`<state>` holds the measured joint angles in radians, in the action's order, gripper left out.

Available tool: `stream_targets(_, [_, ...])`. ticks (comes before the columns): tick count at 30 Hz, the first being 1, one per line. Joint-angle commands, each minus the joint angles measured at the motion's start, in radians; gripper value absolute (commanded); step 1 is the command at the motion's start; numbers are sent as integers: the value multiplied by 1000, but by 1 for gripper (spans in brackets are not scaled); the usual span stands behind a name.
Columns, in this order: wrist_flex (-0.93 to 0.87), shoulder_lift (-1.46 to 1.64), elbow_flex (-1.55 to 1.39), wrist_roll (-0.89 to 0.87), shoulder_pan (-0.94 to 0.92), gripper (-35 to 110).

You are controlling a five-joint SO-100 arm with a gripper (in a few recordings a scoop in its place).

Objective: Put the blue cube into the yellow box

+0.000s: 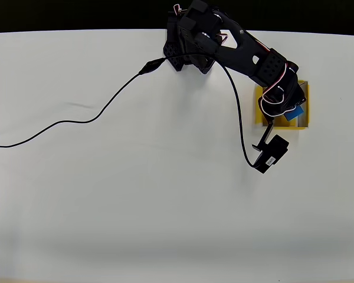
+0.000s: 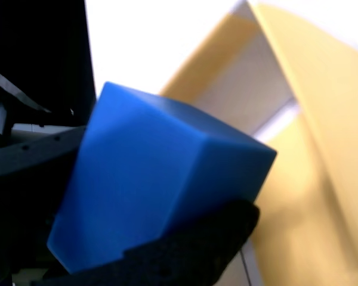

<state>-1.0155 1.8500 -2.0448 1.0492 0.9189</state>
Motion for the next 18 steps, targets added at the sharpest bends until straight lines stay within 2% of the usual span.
stream_targets(1, [41, 25, -3, -2, 11, 11])
stream_targets(5, [91, 18, -52, -6, 8, 14])
stream_targets(9, [137, 20, -101, -2, 3, 23])
stream_targets(18, [124, 23, -109, 28, -3, 37])
